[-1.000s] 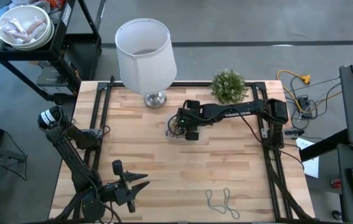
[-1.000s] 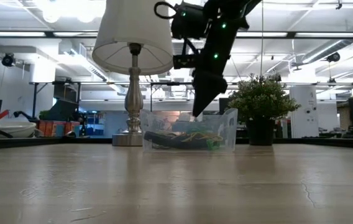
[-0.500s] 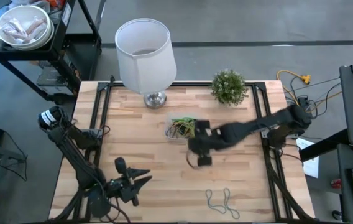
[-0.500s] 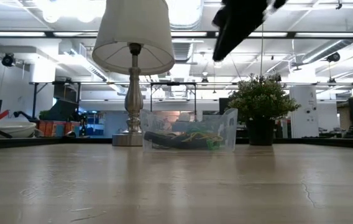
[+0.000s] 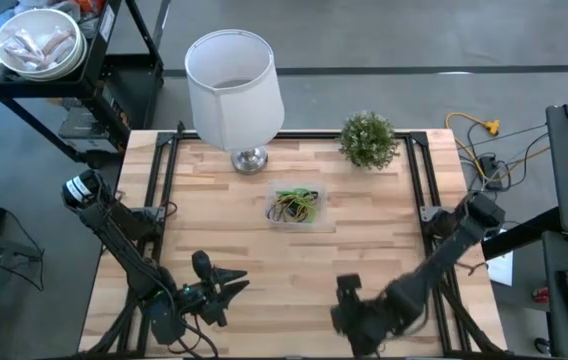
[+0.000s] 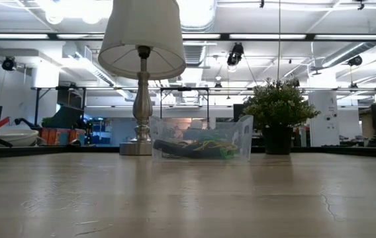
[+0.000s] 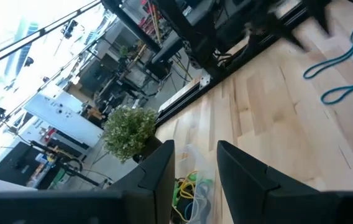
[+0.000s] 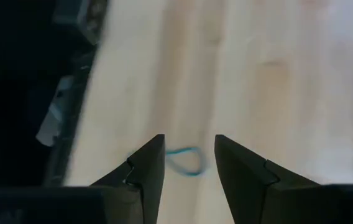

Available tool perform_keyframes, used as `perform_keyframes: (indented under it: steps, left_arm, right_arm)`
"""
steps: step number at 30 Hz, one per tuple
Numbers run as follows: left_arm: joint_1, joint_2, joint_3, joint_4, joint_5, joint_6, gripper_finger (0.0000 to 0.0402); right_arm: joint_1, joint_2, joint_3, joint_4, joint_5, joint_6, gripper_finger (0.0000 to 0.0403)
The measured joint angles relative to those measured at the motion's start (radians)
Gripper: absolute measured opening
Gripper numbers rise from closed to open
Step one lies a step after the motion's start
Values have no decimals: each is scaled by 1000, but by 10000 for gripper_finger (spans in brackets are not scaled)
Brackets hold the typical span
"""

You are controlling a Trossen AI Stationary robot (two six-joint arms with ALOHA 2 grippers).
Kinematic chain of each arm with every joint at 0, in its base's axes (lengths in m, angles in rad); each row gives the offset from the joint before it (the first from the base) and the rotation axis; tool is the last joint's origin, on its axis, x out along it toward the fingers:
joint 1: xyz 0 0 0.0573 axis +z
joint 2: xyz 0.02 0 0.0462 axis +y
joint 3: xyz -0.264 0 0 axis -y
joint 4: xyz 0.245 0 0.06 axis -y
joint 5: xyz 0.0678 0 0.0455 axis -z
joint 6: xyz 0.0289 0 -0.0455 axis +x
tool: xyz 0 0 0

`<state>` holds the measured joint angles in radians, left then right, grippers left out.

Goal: Pick and place rubber bands into bin
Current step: Put the blue rubber band into the transparent bin

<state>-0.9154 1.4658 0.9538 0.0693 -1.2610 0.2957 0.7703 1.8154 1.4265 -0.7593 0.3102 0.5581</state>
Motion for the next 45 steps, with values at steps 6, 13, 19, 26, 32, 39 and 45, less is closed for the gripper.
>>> perform_keyframes:
  steps: [6, 13, 19, 26, 32, 39, 45]
  left_arm:
    - [0, 0, 0, 0, 3, -1, 105]
    - [0, 0, -1, 2, 73, -34, 105]
    - [0, 0, -2, 7, 78, -57, 105]
    - [0, 0, -3, 10, 80, -80, 105]
    - [0, 0, -3, 11, 81, -80, 105]
    - [0, 0, -3, 14, 81, -81, 105]
    - [0, 0, -3, 14, 81, -81, 105]
  right_arm:
    - [77, 76, 6, -2, -5, 194, 124]
    - [99, 115, 6, -213, -52, 465, 113]
    - [103, 133, 0, -301, -99, 558, 109]
    - [103, 133, -62, -277, -104, 591, 115]
    - [102, 133, -118, -217, -124, 596, 121]
    - [102, 132, -172, -166, -133, 624, 125]
    - [96, 121, -229, -120, -179, 662, 123]
